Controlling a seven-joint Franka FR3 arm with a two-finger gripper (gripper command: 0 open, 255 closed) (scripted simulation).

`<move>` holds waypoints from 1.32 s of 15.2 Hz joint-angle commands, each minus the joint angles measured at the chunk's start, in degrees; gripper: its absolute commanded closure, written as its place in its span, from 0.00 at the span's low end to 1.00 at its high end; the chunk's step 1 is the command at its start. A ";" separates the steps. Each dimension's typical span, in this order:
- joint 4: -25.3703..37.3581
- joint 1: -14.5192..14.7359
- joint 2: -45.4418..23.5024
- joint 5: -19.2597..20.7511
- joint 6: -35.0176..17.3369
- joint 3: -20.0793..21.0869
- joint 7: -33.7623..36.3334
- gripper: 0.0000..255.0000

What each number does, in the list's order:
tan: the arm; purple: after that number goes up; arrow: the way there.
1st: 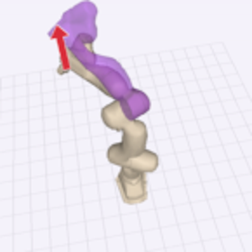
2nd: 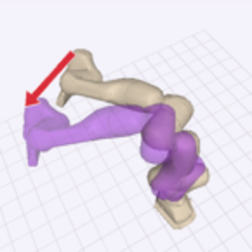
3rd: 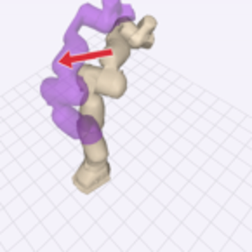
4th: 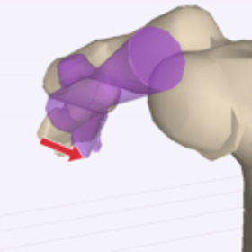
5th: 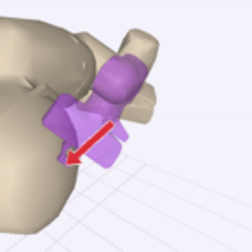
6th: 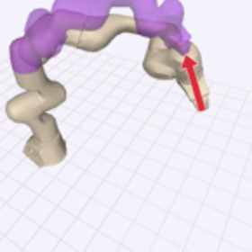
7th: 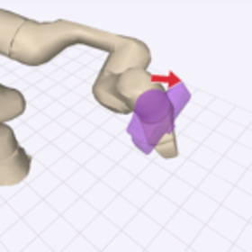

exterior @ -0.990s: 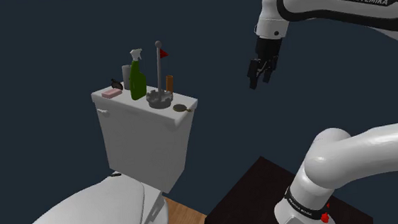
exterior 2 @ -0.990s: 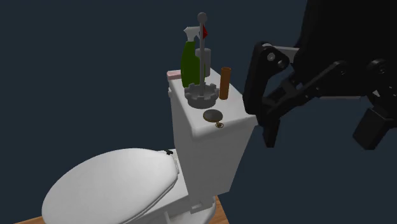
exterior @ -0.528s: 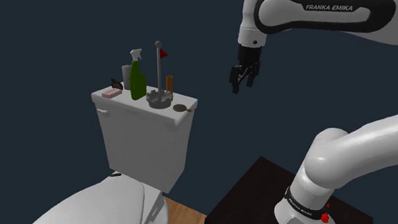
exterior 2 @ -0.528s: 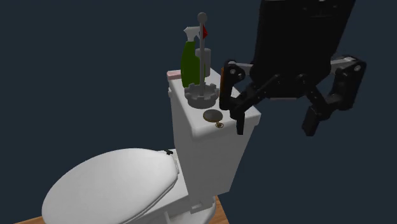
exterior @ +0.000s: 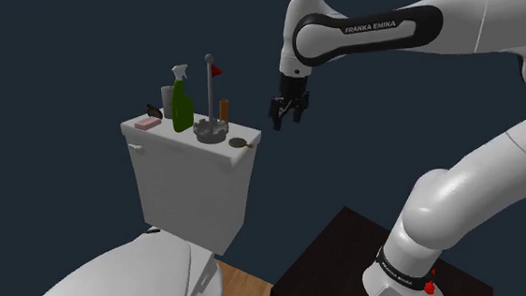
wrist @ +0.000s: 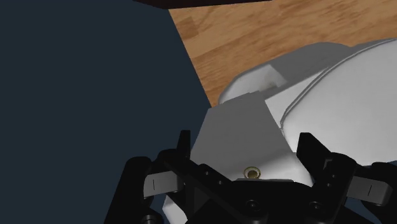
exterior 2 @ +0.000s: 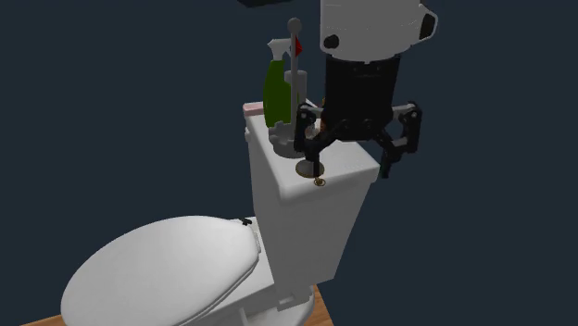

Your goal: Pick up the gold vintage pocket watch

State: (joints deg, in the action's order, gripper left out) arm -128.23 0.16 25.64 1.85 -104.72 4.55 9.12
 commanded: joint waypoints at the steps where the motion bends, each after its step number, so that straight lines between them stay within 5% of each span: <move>1: 0.95 0.14 -3.16 -0.06 -2.76 0.61 0.93 0.00; 13: 15.30 0.75 -26.29 2.29 -14.06 3.11 6.00 0.00; 20: 11.70 0.77 -27.88 2.77 -19.22 3.07 6.55 0.00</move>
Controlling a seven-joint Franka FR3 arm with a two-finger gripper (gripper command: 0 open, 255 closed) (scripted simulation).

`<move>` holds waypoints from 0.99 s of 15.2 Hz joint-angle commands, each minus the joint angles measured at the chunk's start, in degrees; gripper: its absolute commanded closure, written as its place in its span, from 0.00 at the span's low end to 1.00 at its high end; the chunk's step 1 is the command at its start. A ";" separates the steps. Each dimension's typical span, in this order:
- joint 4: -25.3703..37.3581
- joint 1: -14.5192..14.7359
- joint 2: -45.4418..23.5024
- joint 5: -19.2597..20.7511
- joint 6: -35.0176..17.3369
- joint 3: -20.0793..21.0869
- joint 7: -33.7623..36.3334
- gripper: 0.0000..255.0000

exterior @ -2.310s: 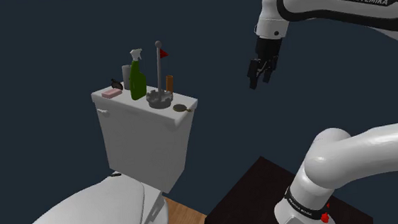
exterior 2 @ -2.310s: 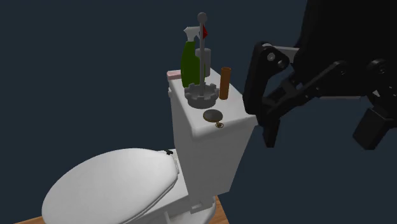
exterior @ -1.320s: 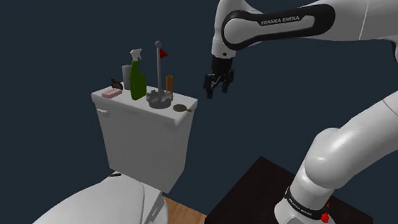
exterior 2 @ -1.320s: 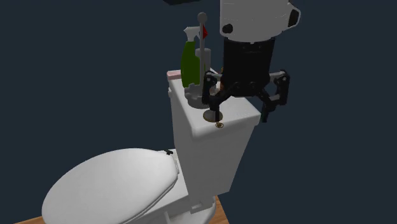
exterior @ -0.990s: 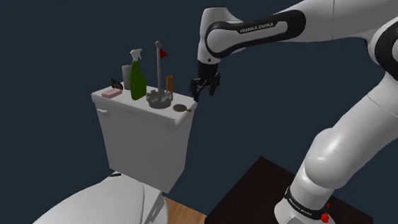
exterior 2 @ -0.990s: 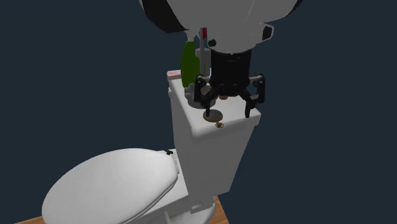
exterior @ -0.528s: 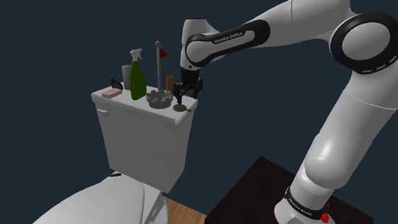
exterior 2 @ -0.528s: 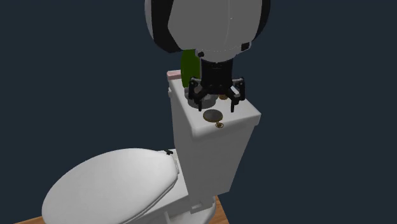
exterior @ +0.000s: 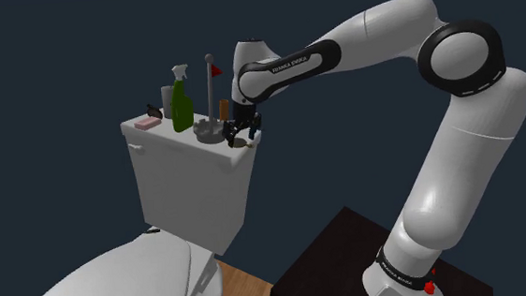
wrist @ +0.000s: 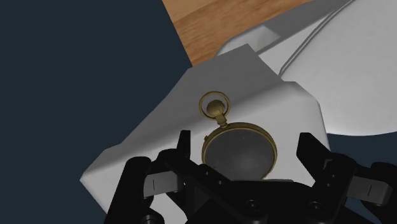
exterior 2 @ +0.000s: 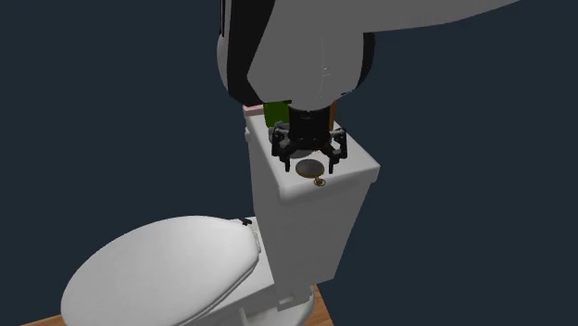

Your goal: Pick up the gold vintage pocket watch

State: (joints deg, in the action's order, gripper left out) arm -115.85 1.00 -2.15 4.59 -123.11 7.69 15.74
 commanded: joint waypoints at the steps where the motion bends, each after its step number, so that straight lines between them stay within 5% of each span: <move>1: -0.97 -0.07 -0.24 0.08 -1.25 -0.07 -0.02 0.00; 2: -0.96 -0.07 -0.25 0.09 -1.24 -0.07 -0.02 0.00; 3: -1.03 -0.07 -0.13 0.06 -1.20 -0.06 -0.02 1.00; 15: 0.49 -0.08 0.52 -0.15 0.96 -0.06 -0.27 1.00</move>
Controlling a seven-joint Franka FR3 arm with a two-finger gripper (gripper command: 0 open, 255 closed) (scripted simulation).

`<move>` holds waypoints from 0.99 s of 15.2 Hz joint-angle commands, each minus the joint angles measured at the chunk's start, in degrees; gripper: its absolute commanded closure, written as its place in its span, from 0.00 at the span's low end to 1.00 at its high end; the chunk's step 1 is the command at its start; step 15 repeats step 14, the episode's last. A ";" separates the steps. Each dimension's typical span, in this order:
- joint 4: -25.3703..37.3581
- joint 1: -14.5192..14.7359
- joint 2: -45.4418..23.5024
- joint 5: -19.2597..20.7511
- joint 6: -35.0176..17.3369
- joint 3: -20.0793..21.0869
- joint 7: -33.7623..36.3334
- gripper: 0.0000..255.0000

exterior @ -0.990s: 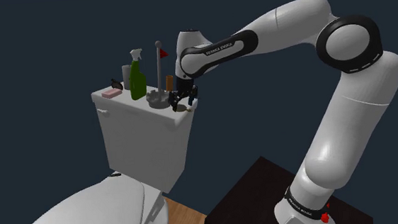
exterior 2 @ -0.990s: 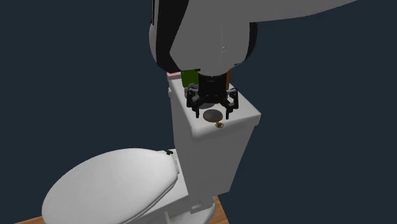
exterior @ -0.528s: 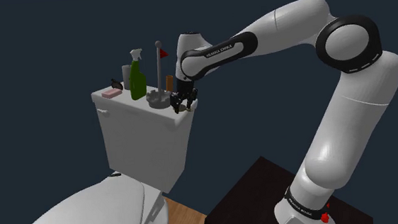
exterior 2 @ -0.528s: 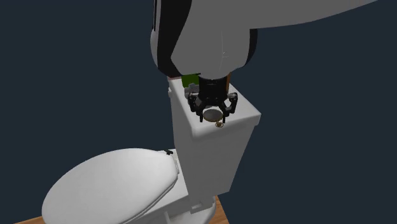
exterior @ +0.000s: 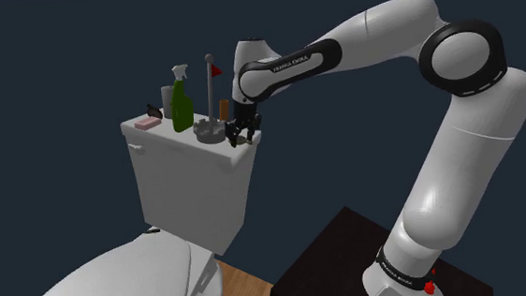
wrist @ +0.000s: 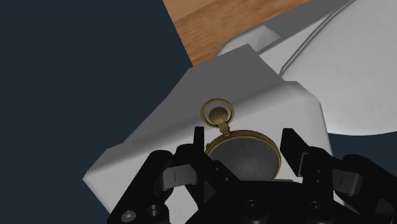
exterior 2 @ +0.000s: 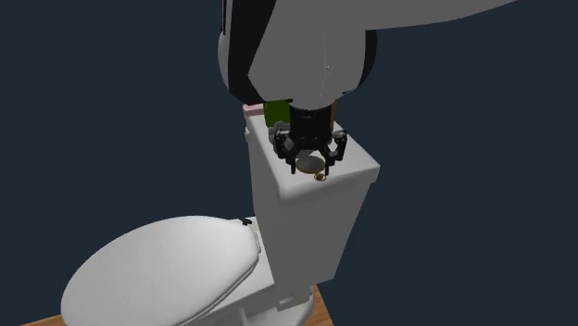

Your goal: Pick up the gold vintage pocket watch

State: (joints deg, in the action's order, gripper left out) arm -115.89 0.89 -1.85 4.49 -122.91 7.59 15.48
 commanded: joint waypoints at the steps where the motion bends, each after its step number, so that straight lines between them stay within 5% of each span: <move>1: 1.04 0.04 0.45 -0.13 1.49 0.04 -0.08 1.00; 15: 7.57 0.04 2.26 -0.70 9.79 0.06 -0.83 1.00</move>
